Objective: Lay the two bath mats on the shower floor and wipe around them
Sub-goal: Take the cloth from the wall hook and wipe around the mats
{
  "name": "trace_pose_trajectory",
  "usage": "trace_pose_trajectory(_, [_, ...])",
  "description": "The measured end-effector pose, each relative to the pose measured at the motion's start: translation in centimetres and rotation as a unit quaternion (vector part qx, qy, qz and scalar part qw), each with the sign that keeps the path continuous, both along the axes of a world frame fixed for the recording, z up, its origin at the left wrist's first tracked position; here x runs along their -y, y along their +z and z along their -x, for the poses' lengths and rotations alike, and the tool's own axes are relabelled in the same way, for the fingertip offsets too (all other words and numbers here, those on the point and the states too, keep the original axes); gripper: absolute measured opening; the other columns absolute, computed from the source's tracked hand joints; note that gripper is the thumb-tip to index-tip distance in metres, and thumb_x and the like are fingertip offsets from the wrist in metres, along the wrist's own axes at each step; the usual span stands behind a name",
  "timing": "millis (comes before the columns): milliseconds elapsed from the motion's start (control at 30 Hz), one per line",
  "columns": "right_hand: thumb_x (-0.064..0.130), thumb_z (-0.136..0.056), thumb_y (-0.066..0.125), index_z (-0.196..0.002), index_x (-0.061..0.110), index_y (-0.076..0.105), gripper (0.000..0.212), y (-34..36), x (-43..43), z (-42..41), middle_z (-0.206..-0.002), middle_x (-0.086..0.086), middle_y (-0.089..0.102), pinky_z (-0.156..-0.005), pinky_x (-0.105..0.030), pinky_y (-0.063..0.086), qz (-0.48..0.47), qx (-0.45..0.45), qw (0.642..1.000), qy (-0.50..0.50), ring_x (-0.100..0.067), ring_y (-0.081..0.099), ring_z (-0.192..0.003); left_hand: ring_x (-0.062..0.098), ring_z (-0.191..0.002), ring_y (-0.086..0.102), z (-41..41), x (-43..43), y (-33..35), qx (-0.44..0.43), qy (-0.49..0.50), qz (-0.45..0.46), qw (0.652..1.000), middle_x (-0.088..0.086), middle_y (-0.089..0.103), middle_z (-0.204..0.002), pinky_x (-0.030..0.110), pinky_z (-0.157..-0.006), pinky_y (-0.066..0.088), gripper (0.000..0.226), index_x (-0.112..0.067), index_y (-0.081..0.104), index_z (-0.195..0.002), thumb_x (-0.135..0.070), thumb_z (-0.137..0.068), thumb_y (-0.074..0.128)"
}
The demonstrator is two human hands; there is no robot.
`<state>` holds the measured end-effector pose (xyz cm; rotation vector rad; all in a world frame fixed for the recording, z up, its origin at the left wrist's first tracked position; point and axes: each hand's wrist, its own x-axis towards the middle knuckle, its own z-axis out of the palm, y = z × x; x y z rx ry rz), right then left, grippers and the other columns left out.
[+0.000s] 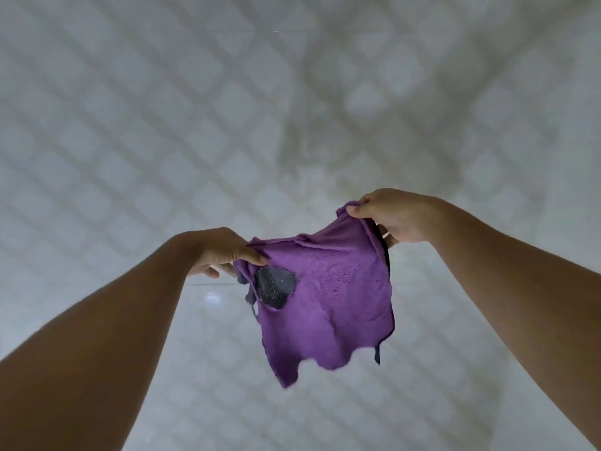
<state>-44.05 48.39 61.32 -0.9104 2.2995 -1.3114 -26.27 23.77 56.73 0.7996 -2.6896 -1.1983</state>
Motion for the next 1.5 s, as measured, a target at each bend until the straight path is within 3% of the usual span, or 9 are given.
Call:
trace_pose_trajectory(167, [-0.003, -0.087, 0.067, -0.093, 0.004, 0.076, 0.013, -1.5, 9.3, -0.7, -0.097, -0.010, 0.071, -0.070, -0.030, 0.059, 0.001, 0.110, 0.975, 0.195, -0.023, 0.069, -0.083, 0.033, -0.106, 0.067, -7.7, 5.2, -1.9, -0.169, 0.113, -0.135, 0.970, 0.022, 0.073, -0.113, 0.051, -0.114, 0.039, 0.053, -0.001, 0.068, -0.120, -0.038, -0.083, 0.078])
trace_pose_trajectory(333, [-0.003, -0.097, 0.055, -0.109, 0.007, 0.071, 0.023, -4.3, 17.4, -3.0, -0.103, -0.013, 0.067, -0.080, -0.037, 0.060, 0.033, 0.160, 0.935, 0.315, -0.023, 0.069, -0.084, 0.030, -0.090, 0.070, -13.3, 5.7, -4.0, -0.246, 0.276, -0.158, 0.916, 0.013, 0.076, -0.095, 0.049, -0.094, 0.055, 0.039, -0.004, 0.067, -0.116, -0.039, -0.102, 0.057])
trace_pose_trajectory(533, [0.019, -0.107, 0.044, -0.122, 0.022, 0.059, 0.021, -8.4, 22.3, -7.8, -0.122, -0.017, 0.063, -0.091, -0.067, 0.053, 0.030, 0.190, 0.893, 0.407, -0.045, 0.071, -0.100, 0.028, -0.093, 0.070, -17.6, 4.1, -6.2, -0.206, 0.461, -0.044, 0.862, 0.012, 0.075, -0.105, 0.038, -0.087, 0.055, 0.035, -0.013, 0.070, -0.102, -0.047, -0.097, 0.063])
trace_pose_trajectory(667, [0.018, -0.106, 0.043, -0.121, 0.016, 0.057, 0.020, -11.8, 24.4, -11.4, -0.108, -0.010, 0.062, -0.064, -0.043, 0.060, 0.034, 0.217, 0.879, 0.423, -0.030, 0.067, -0.079, 0.035, -0.089, 0.071, -21.2, 1.8, -8.2, -0.125, 0.526, -0.047, 0.840, 0.026, 0.073, -0.098, 0.038, -0.074, 0.056, 0.048, 0.000, 0.069, -0.106, -0.046, -0.094, 0.069])
trace_pose_trajectory(867, [0.009, -0.093, 0.068, -0.107, 0.000, 0.060, 0.019, -15.5, 25.3, -17.2, -0.087, -0.012, 0.057, -0.060, -0.032, 0.054, -0.139, 0.232, 0.846, 0.460, -0.021, 0.058, -0.064, 0.029, -0.071, 0.071, -25.9, -3.5, -9.7, 0.001, 0.534, -0.135, 0.834, 0.019, 0.075, -0.080, 0.043, -0.072, 0.061, 0.032, -0.003, 0.060, -0.089, -0.029, -0.089, 0.078])
trace_pose_trajectory(933, [0.007, -0.089, 0.071, -0.110, 0.001, 0.058, 0.025, -15.9, 25.3, -19.1, -0.094, -0.014, 0.059, -0.070, -0.035, 0.057, -0.180, 0.227, 0.826, 0.483, -0.024, 0.060, -0.072, 0.030, -0.086, 0.072, -27.1, -4.6, -9.9, 0.016, 0.542, -0.138, 0.829, 0.018, 0.074, -0.097, 0.048, -0.085, 0.060, 0.043, -0.013, 0.052, -0.098, -0.032, -0.080, 0.086])
trace_pose_trajectory(1100, [0.012, -0.082, 0.081, -0.112, -0.002, 0.065, 0.036, -14.9, 24.4, -23.3, -0.105, -0.015, 0.065, -0.084, -0.036, 0.059, -0.267, 0.155, 0.737, 0.601, -0.025, 0.067, -0.081, 0.037, -0.110, 0.067, -30.8, -7.0, -9.8, 0.053, 0.533, -0.152, 0.831, 0.016, 0.060, -0.132, 0.054, -0.092, 0.059, 0.109, -0.029, 0.053, -0.131, -0.050, -0.037, 0.103])
trace_pose_trajectory(1267, [0.007, -0.068, 0.091, -0.117, -0.004, 0.067, 0.056, -13.5, 22.9, -28.5, -0.112, -0.019, 0.075, -0.100, -0.049, 0.055, -0.352, -0.037, 0.634, 0.687, -0.034, 0.072, -0.107, 0.020, -0.102, 0.072, -33.7, -9.6, -9.3, 0.175, 0.470, -0.104, 0.859, -0.002, 0.069, -0.117, 0.040, -0.086, 0.062, 0.080, -0.041, 0.068, -0.118, -0.047, -0.045, 0.101])
trace_pose_trajectory(1500, [0.027, -0.081, 0.082, -0.117, -0.004, 0.064, 0.051, -13.5, 21.0, -35.7, -0.116, -0.017, 0.070, -0.096, -0.049, 0.057, -0.257, -0.292, 0.664, 0.639, -0.037, 0.069, -0.109, 0.012, -0.080, 0.067, -38.5, -12.3, -9.3, 0.298, 0.469, 0.056, 0.830, -0.014, 0.069, -0.074, 0.028, -0.072, 0.052, 0.020, -0.031, 0.075, -0.079, -0.050, -0.077, 0.081])
